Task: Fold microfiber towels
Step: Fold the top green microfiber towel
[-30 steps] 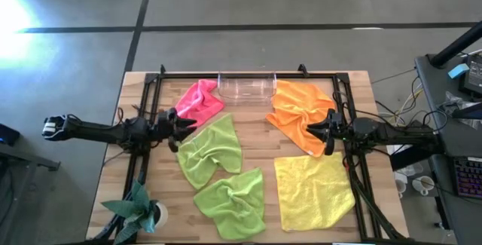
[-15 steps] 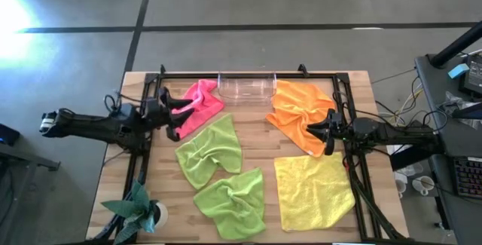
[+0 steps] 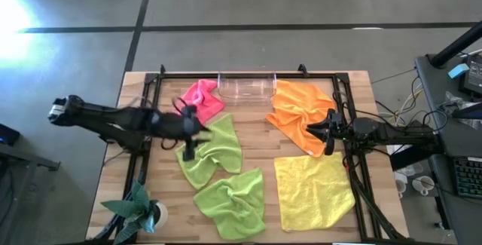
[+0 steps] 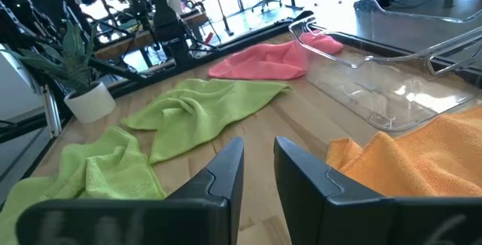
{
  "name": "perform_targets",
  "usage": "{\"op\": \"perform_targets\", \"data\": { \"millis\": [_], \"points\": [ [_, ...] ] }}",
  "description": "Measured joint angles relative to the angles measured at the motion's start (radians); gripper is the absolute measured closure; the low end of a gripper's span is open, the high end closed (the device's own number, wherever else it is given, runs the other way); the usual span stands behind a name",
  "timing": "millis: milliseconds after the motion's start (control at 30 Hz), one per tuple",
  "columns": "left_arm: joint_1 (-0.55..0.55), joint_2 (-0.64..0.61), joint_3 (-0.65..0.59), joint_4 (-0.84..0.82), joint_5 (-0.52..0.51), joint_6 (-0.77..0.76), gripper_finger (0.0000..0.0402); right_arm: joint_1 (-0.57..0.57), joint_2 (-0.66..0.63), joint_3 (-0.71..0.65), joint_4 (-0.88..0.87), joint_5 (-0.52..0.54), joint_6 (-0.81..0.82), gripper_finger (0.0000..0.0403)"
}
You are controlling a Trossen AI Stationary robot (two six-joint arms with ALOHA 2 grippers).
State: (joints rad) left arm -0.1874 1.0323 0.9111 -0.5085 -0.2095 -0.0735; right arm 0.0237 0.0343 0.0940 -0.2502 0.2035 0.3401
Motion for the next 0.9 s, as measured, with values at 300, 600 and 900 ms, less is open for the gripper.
{"op": "perform_targets", "data": {
  "millis": [300, 600, 900],
  "points": [
    [-0.183, 0.154, -0.003, -0.077, 0.014, -0.237, 0.0268, 0.0, 0.0, 0.0, 0.0, 0.0, 0.0, 0.0335],
    [-0.362, 0.266, -0.006, -0.085, 0.022, -0.471, 0.0268, 0.0, 0.0, 0.0, 0.0, 0.0, 0.0, 0.0335],
    [-0.445, 0.404, -0.009, -0.084, 0.022, -0.613, 0.0268, 0.0, 0.0, 0.0, 0.0, 0.0, 0.0, 0.0335]
  ]
}}
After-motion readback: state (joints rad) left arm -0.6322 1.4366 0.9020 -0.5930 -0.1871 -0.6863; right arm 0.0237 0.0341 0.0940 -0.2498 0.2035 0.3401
